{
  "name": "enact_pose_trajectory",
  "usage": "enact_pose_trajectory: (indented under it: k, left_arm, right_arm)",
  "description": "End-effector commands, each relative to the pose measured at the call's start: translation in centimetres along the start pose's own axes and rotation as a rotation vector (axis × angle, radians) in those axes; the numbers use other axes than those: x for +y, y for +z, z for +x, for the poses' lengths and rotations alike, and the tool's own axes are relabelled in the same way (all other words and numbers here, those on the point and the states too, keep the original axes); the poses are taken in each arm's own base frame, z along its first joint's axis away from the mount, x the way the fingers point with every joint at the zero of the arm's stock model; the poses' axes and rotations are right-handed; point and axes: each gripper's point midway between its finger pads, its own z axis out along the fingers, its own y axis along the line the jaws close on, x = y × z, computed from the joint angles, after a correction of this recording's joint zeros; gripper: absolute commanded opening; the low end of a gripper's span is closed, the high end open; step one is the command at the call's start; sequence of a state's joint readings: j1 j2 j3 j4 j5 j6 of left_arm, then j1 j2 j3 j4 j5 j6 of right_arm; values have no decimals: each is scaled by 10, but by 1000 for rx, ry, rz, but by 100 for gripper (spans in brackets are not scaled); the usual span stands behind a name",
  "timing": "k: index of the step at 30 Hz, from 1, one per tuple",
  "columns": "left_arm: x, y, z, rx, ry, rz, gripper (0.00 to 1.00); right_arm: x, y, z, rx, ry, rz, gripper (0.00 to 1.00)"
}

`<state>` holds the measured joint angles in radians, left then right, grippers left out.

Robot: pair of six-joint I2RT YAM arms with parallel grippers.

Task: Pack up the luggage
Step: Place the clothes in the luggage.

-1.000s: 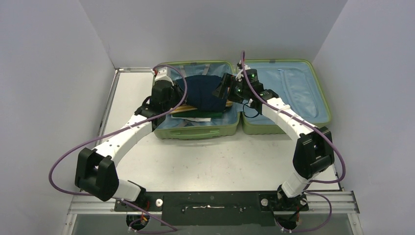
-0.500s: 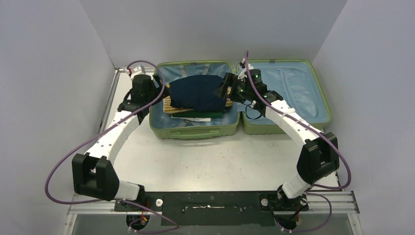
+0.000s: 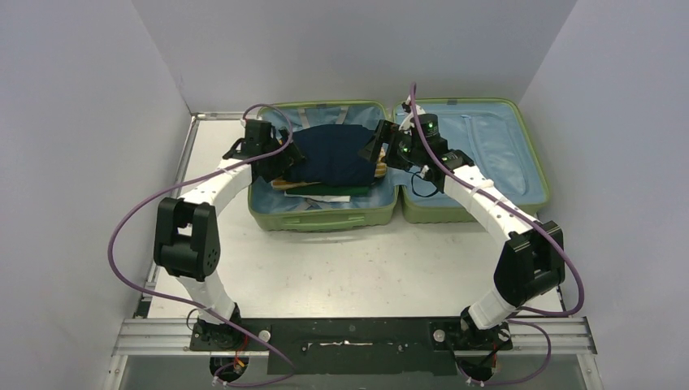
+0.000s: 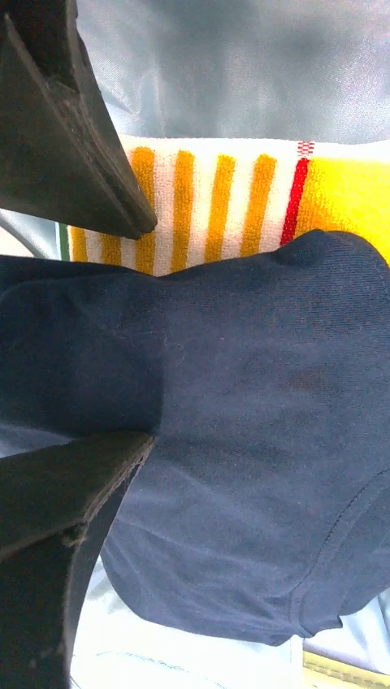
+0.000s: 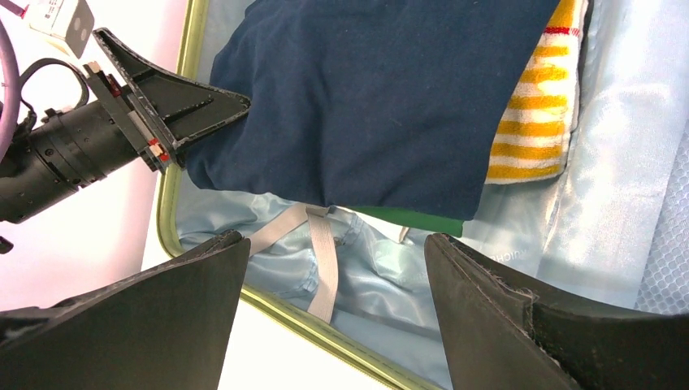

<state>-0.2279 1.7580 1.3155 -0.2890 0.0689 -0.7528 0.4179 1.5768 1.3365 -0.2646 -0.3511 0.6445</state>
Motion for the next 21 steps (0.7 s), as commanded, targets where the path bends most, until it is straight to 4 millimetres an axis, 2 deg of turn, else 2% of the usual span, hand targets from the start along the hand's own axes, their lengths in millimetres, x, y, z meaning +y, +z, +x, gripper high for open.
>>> enact_pose_trajectory:
  k: [1,3,7,9,12,18,21]
  left_arm:
    - [-21,-8,-20,-34,6,56,83]
    - [-25,-6,-23,-47,15,74,69]
    - [-48,-8,-35,-73,51,162,29]
    - [-62,-15,-43,-108,97,180,15]
    - [-84,-29,-49,-171,184,196,0]
    - [-128,-55,-43,-291,408,178,0]
    - [-144,-58,-33,-322,522,153,0]
  right_arm:
    - [22,-19,-26,-72,-40,-60,81]
    - [20,-17,-25,-69,-39,-59,81]
    - [20,-17,-24,-64,-38,-60,80]
    - [21,-18,-26,-70,-40,-60,80]
    - [20,-19,-27,-75,-42,-55,80]
    - [16,-17,-26,-72,-42,-43,80]
    - [13,-17,-25,-71,-42,-36,80]
